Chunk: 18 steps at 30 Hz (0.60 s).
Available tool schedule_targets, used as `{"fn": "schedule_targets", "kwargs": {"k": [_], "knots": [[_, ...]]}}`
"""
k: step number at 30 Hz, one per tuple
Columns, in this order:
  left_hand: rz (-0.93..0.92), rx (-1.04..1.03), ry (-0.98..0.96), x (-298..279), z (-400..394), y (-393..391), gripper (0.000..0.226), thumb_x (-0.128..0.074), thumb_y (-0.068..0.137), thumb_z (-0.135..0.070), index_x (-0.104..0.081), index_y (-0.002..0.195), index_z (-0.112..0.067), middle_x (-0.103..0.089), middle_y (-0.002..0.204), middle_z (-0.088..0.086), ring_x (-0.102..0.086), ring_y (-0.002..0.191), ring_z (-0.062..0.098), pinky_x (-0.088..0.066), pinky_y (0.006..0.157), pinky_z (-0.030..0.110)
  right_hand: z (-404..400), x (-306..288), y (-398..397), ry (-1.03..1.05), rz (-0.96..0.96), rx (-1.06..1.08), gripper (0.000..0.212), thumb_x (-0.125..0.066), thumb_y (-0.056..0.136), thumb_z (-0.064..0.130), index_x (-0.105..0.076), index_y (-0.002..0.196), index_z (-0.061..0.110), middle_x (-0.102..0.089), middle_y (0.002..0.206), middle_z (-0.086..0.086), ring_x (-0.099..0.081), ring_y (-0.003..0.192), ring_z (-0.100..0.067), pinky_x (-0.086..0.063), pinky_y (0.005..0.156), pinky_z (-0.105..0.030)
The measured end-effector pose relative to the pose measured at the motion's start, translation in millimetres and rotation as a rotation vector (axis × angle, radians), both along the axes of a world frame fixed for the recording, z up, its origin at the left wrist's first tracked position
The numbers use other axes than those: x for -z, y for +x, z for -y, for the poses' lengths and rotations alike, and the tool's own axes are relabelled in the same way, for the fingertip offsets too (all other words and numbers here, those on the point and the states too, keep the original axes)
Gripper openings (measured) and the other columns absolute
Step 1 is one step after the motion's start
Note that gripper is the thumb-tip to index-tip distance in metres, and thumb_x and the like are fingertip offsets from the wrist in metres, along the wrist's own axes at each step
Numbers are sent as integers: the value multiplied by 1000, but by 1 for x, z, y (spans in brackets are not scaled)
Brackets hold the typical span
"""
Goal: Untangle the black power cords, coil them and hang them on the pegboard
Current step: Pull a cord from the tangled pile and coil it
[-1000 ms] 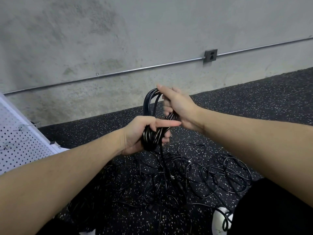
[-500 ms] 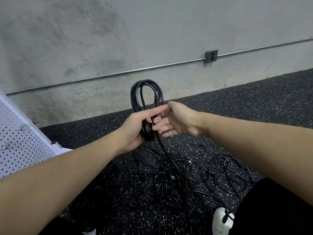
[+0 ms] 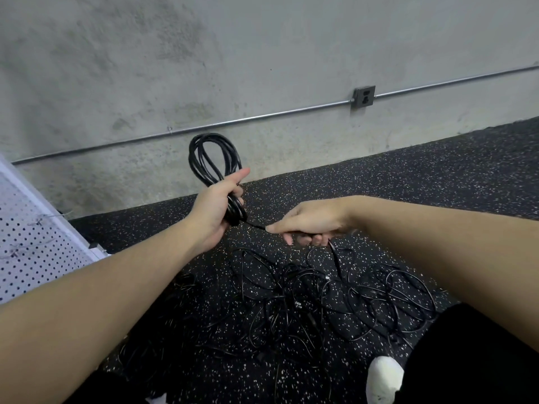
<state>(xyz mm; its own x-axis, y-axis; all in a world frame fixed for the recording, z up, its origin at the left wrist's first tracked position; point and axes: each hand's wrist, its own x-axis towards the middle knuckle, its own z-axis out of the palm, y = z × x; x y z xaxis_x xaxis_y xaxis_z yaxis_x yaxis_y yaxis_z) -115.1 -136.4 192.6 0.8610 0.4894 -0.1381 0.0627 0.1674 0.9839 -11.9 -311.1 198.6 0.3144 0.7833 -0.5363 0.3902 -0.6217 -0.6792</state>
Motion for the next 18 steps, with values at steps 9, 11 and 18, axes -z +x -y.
{"fn": "schedule_targets", "kwargs": {"k": [9,11,18], "knots": [[-286,-81,313,7,-7,-2,49,-48,85,-12,-77,109,-44,-63,137,4,-59,124,27,-40,115,51,1,-4,4,196,172,-18,20,-68,95,38,-73,89,20,-48,61,4,-43,48,-11,-39,53,-22],[-303,-83,317,7,-12,-2,48,-49,83,-13,-78,108,-43,-62,141,4,-55,131,31,-39,116,52,-1,-4,6,145,197,63,37,-72,89,50,-63,77,16,-48,59,2,-47,47,-13,-45,56,-25],[-404,-15,451,11,-8,-10,30,-60,98,-26,-74,123,-34,-64,135,7,-58,122,32,-41,112,46,2,-16,12,346,-139,253,26,-61,99,37,-72,103,14,-46,62,9,-40,50,-6,-36,48,-16]]}}
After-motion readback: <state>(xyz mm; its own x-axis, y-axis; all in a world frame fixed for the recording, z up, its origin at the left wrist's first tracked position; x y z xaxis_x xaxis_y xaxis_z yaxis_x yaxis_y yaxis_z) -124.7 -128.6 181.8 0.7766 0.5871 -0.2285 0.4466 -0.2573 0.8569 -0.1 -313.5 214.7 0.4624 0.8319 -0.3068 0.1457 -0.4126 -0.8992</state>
